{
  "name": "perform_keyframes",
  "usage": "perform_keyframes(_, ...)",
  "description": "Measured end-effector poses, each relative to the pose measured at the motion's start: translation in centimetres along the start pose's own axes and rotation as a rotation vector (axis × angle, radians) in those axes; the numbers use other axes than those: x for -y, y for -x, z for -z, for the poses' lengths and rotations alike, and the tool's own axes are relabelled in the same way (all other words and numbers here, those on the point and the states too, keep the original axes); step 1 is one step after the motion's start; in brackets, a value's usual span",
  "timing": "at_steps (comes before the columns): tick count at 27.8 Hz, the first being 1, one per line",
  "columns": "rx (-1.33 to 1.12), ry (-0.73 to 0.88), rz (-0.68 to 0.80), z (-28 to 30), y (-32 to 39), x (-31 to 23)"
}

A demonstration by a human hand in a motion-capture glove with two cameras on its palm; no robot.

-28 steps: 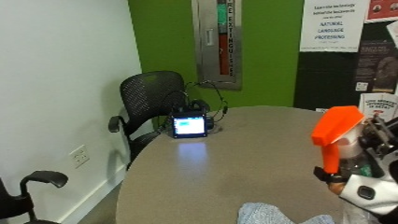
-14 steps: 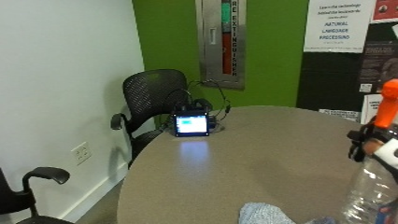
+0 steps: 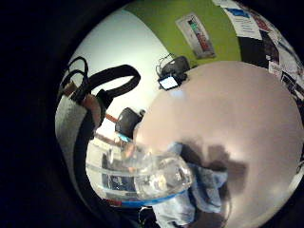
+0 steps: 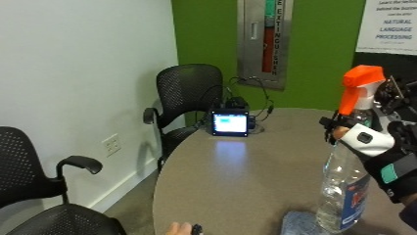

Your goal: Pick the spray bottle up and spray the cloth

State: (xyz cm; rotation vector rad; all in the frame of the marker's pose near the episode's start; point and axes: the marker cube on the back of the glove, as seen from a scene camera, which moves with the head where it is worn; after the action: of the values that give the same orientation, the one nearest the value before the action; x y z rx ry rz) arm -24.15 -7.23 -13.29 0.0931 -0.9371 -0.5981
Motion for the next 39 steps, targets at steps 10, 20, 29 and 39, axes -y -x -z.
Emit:
perform_keyframes(10, -0.018, 0.0, 0.044, -3.1, -2.1, 2.2)
perform_keyframes(20, 0.014, 0.027, -0.011, -8.5, -4.0, 2.6)
perform_keyframes(29, -0.017, 0.033, -0.059, -9.4, -5.8, 1.8)
perform_keyframes(39, -0.022, 0.012, -0.044, -10.3, -6.8, 0.6)
